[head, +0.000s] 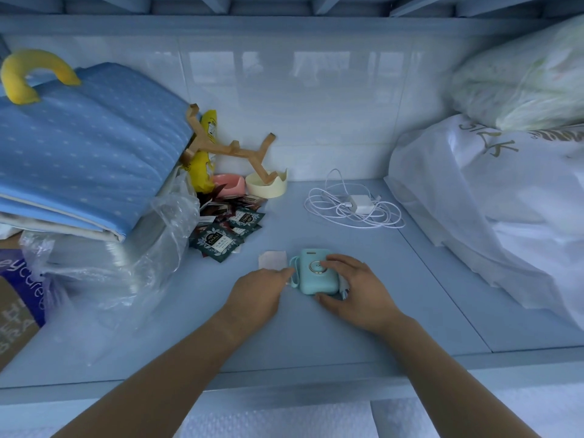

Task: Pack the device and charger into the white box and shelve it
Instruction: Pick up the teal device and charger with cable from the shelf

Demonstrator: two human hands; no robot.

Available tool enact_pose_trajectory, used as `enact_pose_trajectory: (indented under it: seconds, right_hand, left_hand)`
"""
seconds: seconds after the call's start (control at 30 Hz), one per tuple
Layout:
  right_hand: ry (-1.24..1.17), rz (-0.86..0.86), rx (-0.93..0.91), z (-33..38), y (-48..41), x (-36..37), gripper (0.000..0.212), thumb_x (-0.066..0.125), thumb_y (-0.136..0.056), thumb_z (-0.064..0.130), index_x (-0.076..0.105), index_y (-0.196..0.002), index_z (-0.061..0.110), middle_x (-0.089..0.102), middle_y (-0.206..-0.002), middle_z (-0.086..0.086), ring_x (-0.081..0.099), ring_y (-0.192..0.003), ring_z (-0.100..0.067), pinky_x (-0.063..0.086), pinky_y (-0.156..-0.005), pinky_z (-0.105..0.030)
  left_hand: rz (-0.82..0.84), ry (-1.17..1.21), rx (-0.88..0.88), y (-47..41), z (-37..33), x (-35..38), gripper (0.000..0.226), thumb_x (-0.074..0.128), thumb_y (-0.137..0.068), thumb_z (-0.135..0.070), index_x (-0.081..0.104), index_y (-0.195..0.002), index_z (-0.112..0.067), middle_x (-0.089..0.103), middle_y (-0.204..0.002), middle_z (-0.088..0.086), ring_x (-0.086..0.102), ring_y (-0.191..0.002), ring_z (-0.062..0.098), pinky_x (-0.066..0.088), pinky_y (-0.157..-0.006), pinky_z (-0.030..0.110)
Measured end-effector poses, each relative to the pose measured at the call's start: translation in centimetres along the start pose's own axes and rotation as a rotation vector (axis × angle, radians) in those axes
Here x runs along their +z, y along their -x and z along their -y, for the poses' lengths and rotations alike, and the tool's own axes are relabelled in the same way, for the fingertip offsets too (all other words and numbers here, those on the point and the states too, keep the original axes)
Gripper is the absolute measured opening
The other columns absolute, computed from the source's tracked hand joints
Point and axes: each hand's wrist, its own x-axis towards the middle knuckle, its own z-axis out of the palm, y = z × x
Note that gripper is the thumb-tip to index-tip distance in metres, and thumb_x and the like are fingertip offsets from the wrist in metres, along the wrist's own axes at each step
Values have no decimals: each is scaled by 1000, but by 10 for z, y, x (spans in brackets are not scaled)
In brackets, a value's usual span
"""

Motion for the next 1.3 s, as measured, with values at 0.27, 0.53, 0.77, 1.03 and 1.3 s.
enact_pose_trajectory:
  seconds: [0.27, 0.53, 0.77, 1.03, 1.3]
  right_hand:
    - [-67, 13, -1, -1, -1, -1, 58, 82, -63, 35, 61, -115, 22, 52, -128, 4, 48, -119, -14, 34, -105, -35]
    - [-64, 23, -1, -4, -14, -3, 65, 82, -60, 45, 61, -113, 14, 56, -122, 0, 52, -113, -17, 37, -101, -37]
    - [-124, 29, 24, -15, -15, -14, 62, 74, -69, 49, 56, -118, 17, 54, -122, 4, 50, -113, -13, 40, -98, -28]
    - [-64, -19, 9, -47, -23, -37, 47, 70, -79, 33, 57, -120, 14, 56, -122, -1, 54, -111, -15, 34, -91, -16]
    - [5, 29, -8, -83, -24, -55, 42, 62, -83, 17, 54, -123, 11, 54, -126, -5, 52, -115, -19, 29, -93, -11]
  left_hand:
    - [-185, 157, -14, -4, 5, -6, 60, 39, -81, 2, 53, -125, -35, 67, -107, 10, 58, -96, 32, 39, -68, 30]
    - [-363, 200, -115, -17, -1, -17, 53, 44, -80, 6, 58, -121, -26, 68, -112, 2, 61, -101, 25, 46, -76, 31]
    - [-378, 239, -33, -32, -35, -23, 40, 48, -79, -4, 63, -110, -23, 70, -104, 1, 62, -96, 25, 47, -73, 33]
    - [-339, 259, 117, -49, -80, -18, 38, 52, -82, -10, 63, -114, -27, 68, -114, -3, 62, -103, 19, 47, -83, 31]
    - [-236, 291, 64, -66, -98, -7, 41, 51, -79, -9, 63, -116, -24, 66, -117, 0, 59, -105, 20, 42, -87, 26]
